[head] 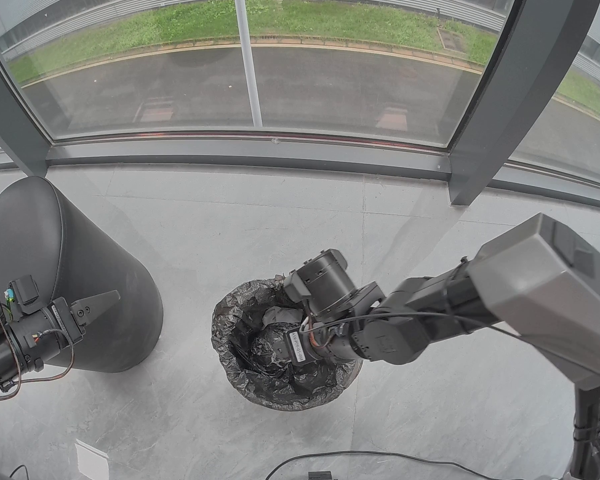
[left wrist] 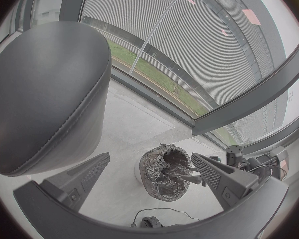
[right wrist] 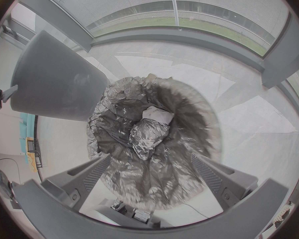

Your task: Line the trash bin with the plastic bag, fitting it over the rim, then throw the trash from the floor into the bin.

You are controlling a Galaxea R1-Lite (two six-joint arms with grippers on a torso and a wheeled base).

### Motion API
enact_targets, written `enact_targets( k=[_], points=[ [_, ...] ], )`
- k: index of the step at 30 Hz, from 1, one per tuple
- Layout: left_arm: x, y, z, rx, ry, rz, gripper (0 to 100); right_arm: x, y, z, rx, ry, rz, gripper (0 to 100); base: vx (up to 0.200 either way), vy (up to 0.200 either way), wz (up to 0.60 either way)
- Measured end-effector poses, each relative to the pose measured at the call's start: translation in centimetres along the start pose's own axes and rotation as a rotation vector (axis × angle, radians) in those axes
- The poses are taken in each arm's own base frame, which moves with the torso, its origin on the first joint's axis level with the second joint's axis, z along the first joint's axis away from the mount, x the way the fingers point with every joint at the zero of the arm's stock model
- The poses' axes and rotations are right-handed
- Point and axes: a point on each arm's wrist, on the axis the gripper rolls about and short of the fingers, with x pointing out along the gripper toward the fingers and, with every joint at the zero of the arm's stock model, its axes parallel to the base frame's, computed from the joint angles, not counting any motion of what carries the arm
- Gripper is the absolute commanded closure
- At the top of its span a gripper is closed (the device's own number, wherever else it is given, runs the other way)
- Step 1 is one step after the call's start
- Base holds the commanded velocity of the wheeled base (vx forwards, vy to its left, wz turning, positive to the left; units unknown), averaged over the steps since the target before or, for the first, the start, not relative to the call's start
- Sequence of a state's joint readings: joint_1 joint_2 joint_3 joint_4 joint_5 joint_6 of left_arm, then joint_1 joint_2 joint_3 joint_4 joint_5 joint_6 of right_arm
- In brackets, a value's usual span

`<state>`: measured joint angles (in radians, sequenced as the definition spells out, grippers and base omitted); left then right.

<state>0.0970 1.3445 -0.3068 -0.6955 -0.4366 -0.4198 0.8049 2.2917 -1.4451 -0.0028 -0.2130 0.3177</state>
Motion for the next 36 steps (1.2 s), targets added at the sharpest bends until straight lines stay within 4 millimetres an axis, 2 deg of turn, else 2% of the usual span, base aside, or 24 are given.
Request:
enact_targets(
  k=[5,12,17,19,21,23,28,36],
  points=[
    [-0.8,-0.8,0.2,0.025,-0.034,-0.011,0,-4.7,-1.7,0.2,0.015,-0.039,-0.052,0,0.000,0.000,0.00],
    [-3.0,-2.5,0.3,0.090,-0.118,0.003,0,-10.8,-5.2,0.2,0.059,-0.117,-0.153,0,0.000,0.000,0.00],
    [-5.7,-3.4,-0.2,0.140,-0.175,0.059,0,-15.5,-8.5,-0.8,0.097,-0.177,-0.262,0,0.000,0.000,0.00],
    [-6.6,-3.6,-0.7,0.147,-0.179,0.072,0,-16.6,-9.3,-1.2,0.103,-0.193,-0.301,0,0.000,0.000,0.00],
    [-8.2,-3.7,-1.8,0.152,-0.168,0.093,0,-18.7,-10.6,-2.1,0.106,-0.218,-0.353,0,0.000,0.000,0.00],
    [-9.0,-3.8,-2.4,0.153,-0.161,0.102,0,-19.9,-11.2,-2.5,0.107,-0.237,-0.376,0,0.000,0.000,0.00],
    [-11.9,-4.0,-4.3,0.161,-0.164,0.119,0,-24.9,-13.0,-4.8,0.114,-0.330,-0.481,0,0.000,0.000,0.00],
    [-15.6,-4.2,-7.0,0.172,-0.197,0.122,0,-32.0,-15.6,-10.9,0.146,-0.481,-0.668,0,0.000,0.000,0.00]
  ],
)
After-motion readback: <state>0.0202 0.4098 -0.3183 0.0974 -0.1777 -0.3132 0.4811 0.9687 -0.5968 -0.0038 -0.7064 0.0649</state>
